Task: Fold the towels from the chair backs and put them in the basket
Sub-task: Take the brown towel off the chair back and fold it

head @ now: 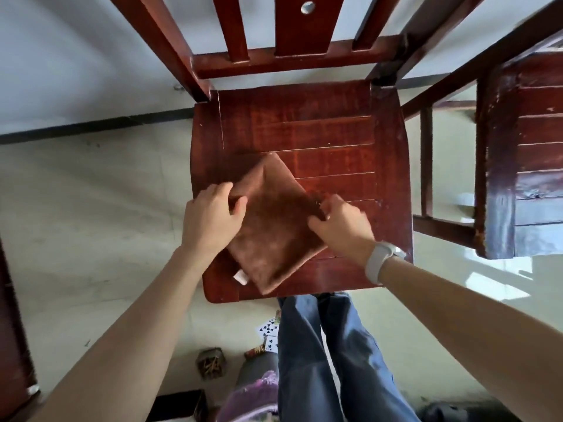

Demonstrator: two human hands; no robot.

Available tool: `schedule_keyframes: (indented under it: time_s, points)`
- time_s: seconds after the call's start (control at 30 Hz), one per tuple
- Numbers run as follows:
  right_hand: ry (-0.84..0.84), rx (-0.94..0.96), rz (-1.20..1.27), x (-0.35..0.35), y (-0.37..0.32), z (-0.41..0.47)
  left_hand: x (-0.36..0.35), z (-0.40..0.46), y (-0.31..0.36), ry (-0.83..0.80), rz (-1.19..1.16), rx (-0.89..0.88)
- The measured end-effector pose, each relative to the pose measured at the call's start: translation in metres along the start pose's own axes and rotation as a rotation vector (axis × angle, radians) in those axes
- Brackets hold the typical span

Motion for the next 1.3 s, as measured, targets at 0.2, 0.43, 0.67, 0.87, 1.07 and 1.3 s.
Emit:
schedule_keyframes:
  time_s: [0.2,0.43,0.67,0.87,1.07,1.3]
  points:
    - [0.513,0.105,0.303,0.087,0.006,0.016,-0.031,-0.036,-0.005,0.003,-0.499,0.319]
    - [0.203,-0.111,0.409,0.023,0.047,0.009,-0.033,-0.014,0.02,-0.043,-0.782,0.314]
    - [0.099,-0.171,0.871,0.016,0.053,0.011,-0.038,-0.009,0.024,-0.098,-1.181,0.495]
    - [-0.136,-0.089,1.105,0.024,0.055,-0.023,-0.02,-0.033,0.042,-0.151,-1.259,0.365]
    - [-0.262,0.046,1.24,0.06,0.083,-0.092,0.022,-0.077,0.089,-0.13,-0.956,0.168]
    - [0.074,0.186,1.196,0.125,0.166,-0.199,0.06,-0.136,0.234,0.002,-0.66,-0.064]
Point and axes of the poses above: each hand's wrist, its own z-axis towards the middle knuckle, its own x-axis out of the back of the hand, y = z × x, the point moved 5 cm from there along z, towards the middle knuckle, and after that the axes turned 11 degrees about -y, right-handed, at the moved point
